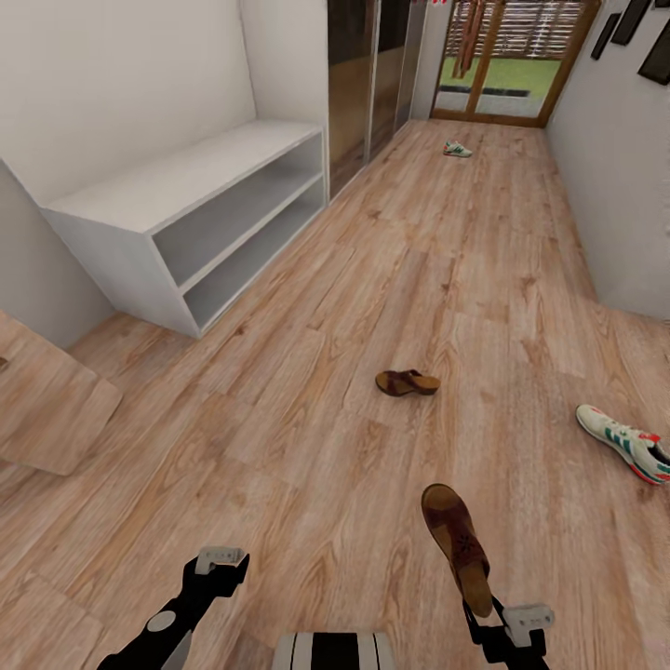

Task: Pick up the two gym shoes and the two sandals from the corridor floor and place them onto the hallstand (shoe rack) in the corridor, making sure they are on the rack and not on the floor. Arrange them so the two gym shoes are next to each other and the two sandals are next to each other.

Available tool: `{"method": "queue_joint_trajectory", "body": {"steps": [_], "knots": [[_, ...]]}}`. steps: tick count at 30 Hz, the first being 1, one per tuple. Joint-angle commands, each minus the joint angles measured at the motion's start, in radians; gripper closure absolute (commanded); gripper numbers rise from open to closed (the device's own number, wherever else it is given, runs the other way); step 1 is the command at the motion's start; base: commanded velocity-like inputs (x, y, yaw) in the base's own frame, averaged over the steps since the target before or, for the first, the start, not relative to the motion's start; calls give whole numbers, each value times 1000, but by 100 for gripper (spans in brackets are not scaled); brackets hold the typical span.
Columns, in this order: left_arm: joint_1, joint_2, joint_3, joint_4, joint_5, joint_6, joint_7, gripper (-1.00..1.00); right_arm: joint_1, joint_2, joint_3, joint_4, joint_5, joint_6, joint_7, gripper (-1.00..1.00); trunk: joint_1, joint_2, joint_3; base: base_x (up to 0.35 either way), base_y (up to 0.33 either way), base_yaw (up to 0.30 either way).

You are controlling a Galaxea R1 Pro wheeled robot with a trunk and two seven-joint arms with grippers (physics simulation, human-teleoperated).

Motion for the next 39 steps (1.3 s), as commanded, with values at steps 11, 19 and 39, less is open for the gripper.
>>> {"method": "queue_joint_trajectory", "body": {"steps": [11, 19, 39], "knots": [[1, 0, -5, 1, 10, -5, -2, -100, -1, 5, -11, 1, 2, -3, 9, 100, -4, 7, 20, 0, 0, -83], [1, 0, -5, 0, 12, -5, -2, -100, -1, 5, -11, 2, 2, -3, 9, 100, -4, 7, 32, 0, 0, -86], [1, -3, -5, 1, 11, -5, -3, -100, -1, 7, -11, 3, 2, -3, 9, 100, -4, 7, 63, 0, 0, -88]]}}
